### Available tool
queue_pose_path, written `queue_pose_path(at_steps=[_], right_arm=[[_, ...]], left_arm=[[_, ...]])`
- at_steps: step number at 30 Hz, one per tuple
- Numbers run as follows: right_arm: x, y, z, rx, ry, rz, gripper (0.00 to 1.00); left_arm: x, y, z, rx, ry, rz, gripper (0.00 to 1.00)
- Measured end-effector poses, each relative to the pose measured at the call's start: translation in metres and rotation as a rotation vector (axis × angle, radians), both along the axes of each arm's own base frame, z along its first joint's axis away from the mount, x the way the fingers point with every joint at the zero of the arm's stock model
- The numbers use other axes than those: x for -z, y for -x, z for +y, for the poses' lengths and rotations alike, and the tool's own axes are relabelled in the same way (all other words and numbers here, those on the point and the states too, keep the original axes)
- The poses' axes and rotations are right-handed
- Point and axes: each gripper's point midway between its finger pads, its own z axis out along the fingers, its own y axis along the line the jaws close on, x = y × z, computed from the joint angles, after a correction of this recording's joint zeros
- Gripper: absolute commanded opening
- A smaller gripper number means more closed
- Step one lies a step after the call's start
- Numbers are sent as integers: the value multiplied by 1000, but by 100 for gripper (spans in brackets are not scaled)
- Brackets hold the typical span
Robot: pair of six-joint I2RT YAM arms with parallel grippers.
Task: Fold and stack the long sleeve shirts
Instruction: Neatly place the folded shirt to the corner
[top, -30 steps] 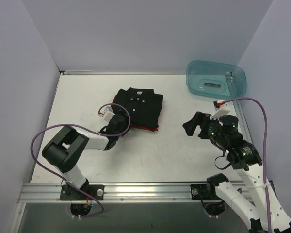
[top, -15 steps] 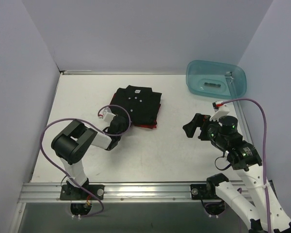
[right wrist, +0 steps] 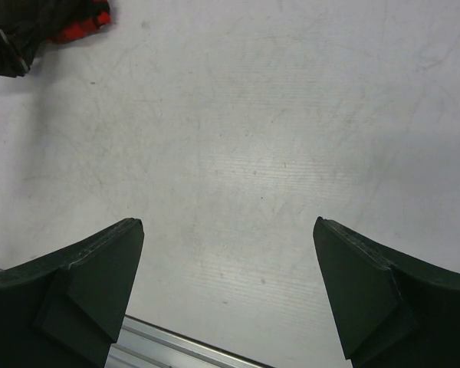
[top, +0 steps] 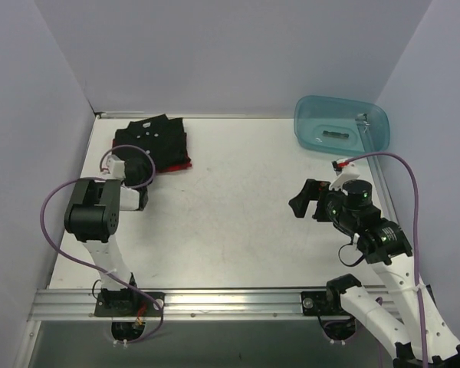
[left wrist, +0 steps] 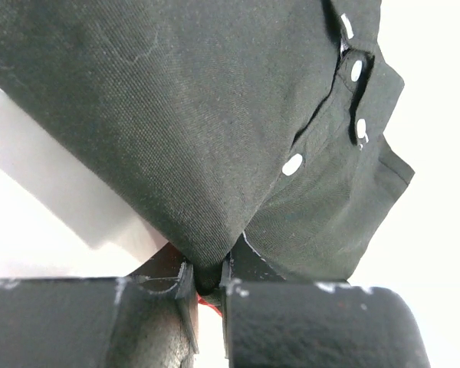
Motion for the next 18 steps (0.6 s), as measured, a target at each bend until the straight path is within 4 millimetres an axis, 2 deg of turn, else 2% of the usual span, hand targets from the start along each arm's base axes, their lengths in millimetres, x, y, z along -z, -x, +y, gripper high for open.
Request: queue_pose_path(at_steps=[5, 9, 13, 16, 18], right_arm=[[1, -4, 0, 0, 15, 15, 100], [6, -8, 1, -3, 32, 36, 100], [10, -10, 1, -6, 44, 53, 99], [11, -10, 1, -5, 46, 55, 99], [11, -10, 1, -5, 47, 55, 99]], left_arm=[[-3, -44, 73, -35, -22, 4, 0], [-1, -65, 113, -21, -32, 1, 0], [2, -79, 136, 31, -51, 17, 2], [-1, -89, 146, 86, -69, 21, 12], [-1, -93, 151, 124, -81, 33, 25]])
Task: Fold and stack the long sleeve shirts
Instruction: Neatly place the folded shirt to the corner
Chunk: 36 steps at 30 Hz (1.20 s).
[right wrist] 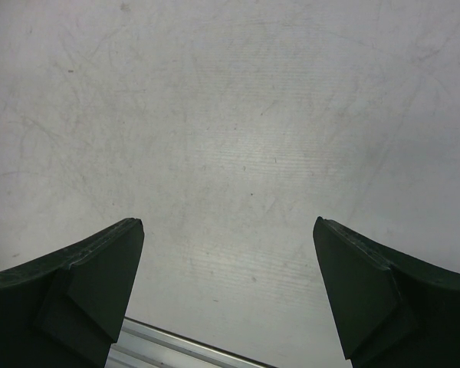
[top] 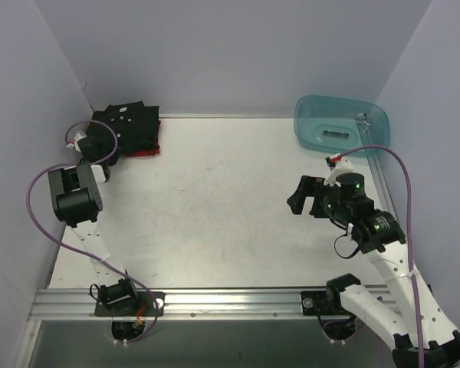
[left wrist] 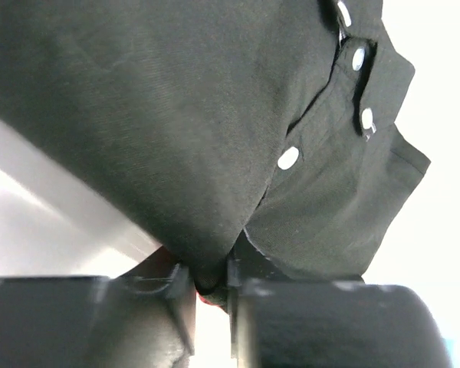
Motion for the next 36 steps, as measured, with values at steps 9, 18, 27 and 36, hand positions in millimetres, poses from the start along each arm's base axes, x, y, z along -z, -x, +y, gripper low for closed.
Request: queue_pose_path(at_steps=[9, 18, 27, 36], right_arm=[[-6, 3, -5, 23, 2, -26, 100], [-43, 29, -25, 77, -4, -114, 100], [-72, 73, -81, 267, 39, -306, 100], [-58, 99, -123, 410, 101, -428, 100]], left_arm=[[-7, 26, -7, 112, -9, 39, 97], [-101, 114, -32, 175, -105, 114, 97], [-307, 284, -77, 180, -517, -210, 97], [-331, 411, -131, 311, -667, -336, 97]])
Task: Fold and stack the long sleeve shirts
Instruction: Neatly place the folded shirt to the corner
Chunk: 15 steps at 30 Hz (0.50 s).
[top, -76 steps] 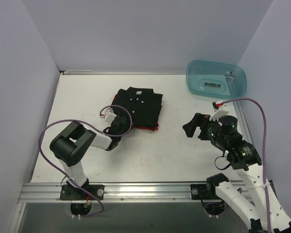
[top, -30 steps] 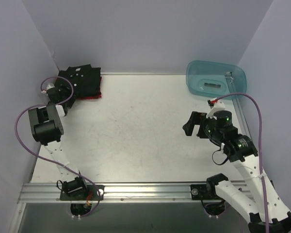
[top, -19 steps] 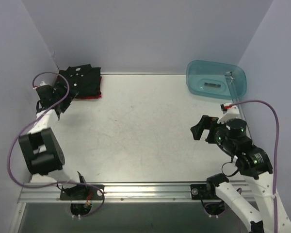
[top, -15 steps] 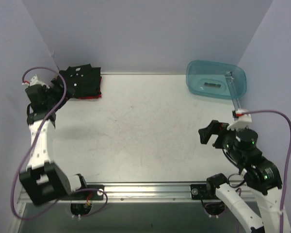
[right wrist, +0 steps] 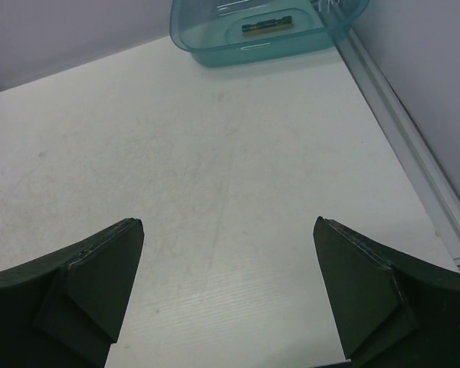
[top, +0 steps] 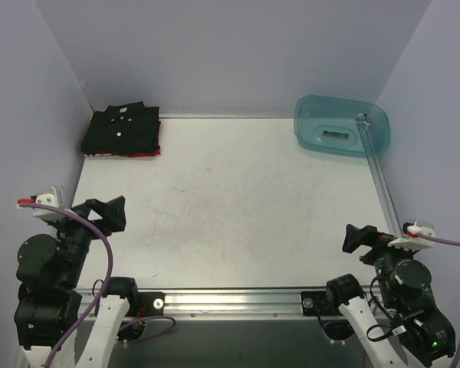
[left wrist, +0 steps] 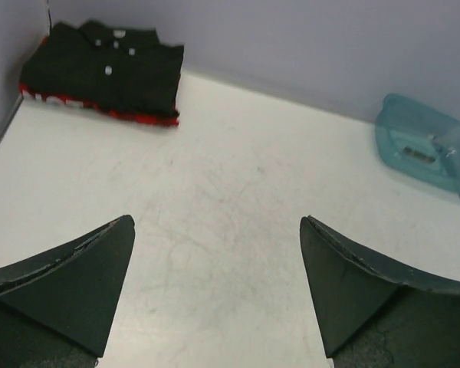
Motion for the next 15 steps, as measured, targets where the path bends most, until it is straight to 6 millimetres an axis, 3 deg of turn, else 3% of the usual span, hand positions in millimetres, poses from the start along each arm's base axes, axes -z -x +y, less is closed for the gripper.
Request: queue_pose_path(at_steps=[4, 5, 9, 15], right_arm=[[27, 1, -10, 50, 27, 5, 99], [33, 1, -12, 60, 32, 9, 99], [43, -1, -15, 78, 52, 23, 99], [41, -2, -16, 81, 53, 13, 99]], left_arm=[[64, 12, 4, -4, -26, 171, 98], [70, 17, 6, -6, -32, 182, 97], [65, 34, 17, -28, -30, 114, 98], [58, 53, 36, -101, 17, 5, 97]])
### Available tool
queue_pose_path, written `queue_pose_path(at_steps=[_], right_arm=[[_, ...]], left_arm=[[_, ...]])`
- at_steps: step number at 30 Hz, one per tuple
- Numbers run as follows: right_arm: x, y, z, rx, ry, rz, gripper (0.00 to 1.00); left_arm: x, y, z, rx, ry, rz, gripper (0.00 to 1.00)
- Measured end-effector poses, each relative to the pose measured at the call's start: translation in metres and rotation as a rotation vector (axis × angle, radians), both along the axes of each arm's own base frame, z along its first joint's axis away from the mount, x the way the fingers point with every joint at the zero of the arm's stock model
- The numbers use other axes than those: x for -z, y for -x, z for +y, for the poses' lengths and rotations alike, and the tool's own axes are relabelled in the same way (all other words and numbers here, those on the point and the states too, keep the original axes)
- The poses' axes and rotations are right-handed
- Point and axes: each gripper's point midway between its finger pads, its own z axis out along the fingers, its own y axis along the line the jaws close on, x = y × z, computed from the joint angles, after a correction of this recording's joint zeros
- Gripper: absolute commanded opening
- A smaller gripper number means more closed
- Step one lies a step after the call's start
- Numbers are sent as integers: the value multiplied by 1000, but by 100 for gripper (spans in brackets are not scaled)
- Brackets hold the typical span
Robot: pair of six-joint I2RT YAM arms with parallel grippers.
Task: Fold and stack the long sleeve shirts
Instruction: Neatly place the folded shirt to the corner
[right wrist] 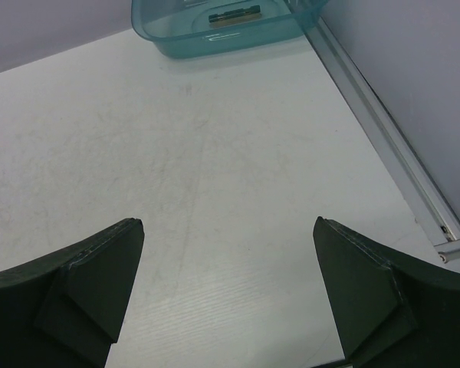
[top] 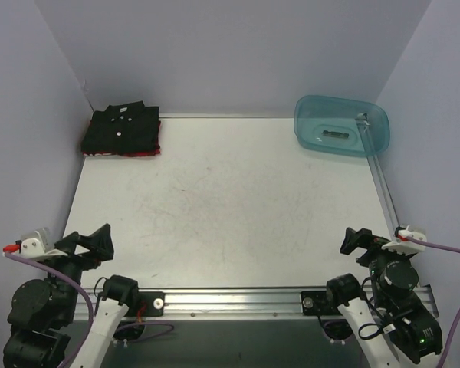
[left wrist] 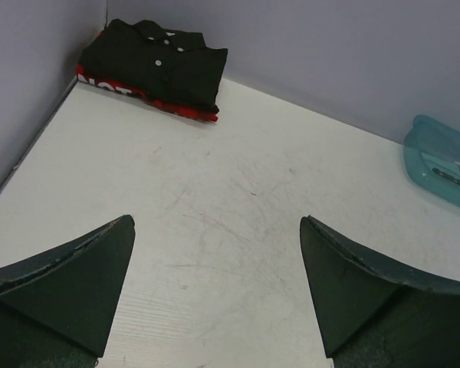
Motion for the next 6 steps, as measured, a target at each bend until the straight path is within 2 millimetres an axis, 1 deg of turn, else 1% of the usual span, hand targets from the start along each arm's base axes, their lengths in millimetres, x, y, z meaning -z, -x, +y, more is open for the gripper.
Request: queue_pose_path(at_steps=[6], right_arm=[[-1, -1, 0, -1, 1, -6, 100]], left_arm=[[9, -6, 6, -47, 7, 12, 97]])
